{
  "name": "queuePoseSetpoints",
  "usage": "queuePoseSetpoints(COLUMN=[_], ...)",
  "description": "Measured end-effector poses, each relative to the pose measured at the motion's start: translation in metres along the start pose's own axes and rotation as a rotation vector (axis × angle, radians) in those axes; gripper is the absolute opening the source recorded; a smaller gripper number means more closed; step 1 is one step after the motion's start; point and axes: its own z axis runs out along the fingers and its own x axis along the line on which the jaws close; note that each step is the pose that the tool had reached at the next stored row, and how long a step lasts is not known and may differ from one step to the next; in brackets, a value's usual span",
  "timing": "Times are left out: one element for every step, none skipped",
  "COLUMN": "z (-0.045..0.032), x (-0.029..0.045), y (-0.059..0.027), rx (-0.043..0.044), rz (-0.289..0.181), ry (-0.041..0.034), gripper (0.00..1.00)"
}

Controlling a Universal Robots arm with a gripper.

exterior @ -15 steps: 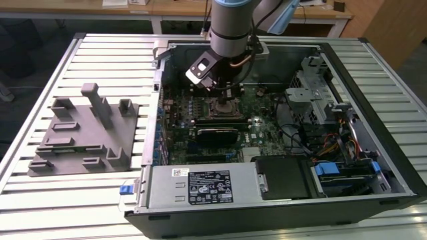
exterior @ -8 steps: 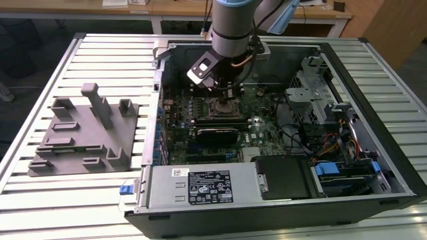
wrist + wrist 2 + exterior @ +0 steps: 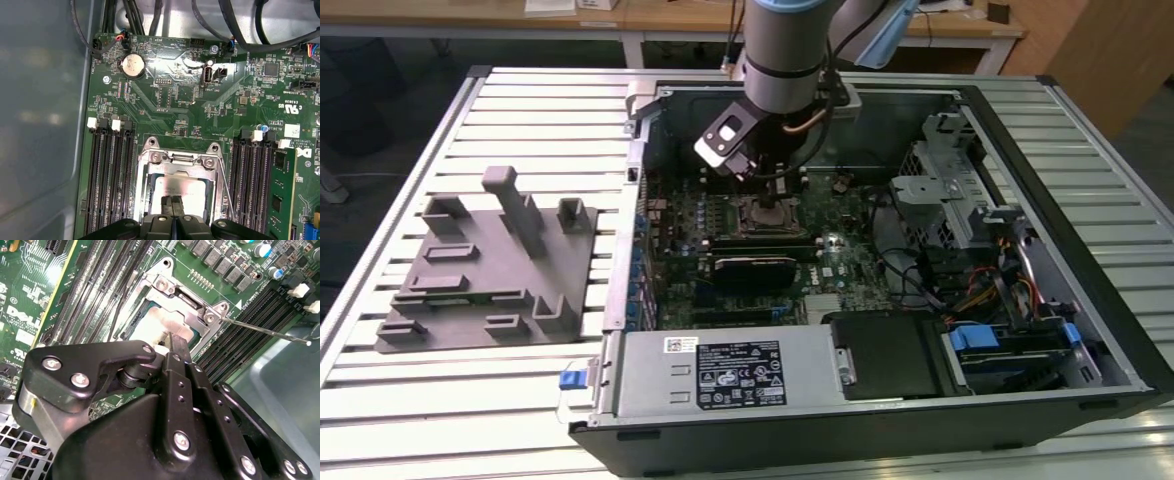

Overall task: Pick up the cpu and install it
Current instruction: 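Install the first cpu locking lever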

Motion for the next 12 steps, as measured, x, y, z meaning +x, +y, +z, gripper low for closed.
queuePoseSetpoints(z=[-0.0003, -0.0008, -0.0014, -0.0021, -0.0028, -0.0036, -0.0046, -0.0056, -0.0067, -0.0079, -0.0092, -0.0106], x=[0.0, 0.0, 0.0001, 0.0001, 0.0001, 0.0002, 0.0002, 0.0003, 0.0003, 0.0003, 0.0004, 0.0005], y=[0.0, 0.0, 0.0, 0.0, 0.0, 0.0, 0.0001, 0.0001, 0.0001, 0.0001, 0.0002, 0.0002], rx=[-0.0001, 0.0, 0.0, 0.0, 0.0, 0.0, -0.0001, -0.0001, -0.0001, 0.0, 0.0, 0.0], rz=[0.0, 0.0, 0.0, 0.0, 0.0, 0.0, 0.0, 0.0, 0.0, 0.0, 0.0, 0.0], ry=[0.0001, 0.0, 0.0, 0.0, 0.0, 0.0001, 0.0001, 0.0001, 0.0001, 0.0, 0.0, 0.0], gripper=[0.11, 0.11, 0.11, 0.11, 0.11, 0.11, 0.11, 0.11, 0.11, 0.11, 0.11, 0.11])
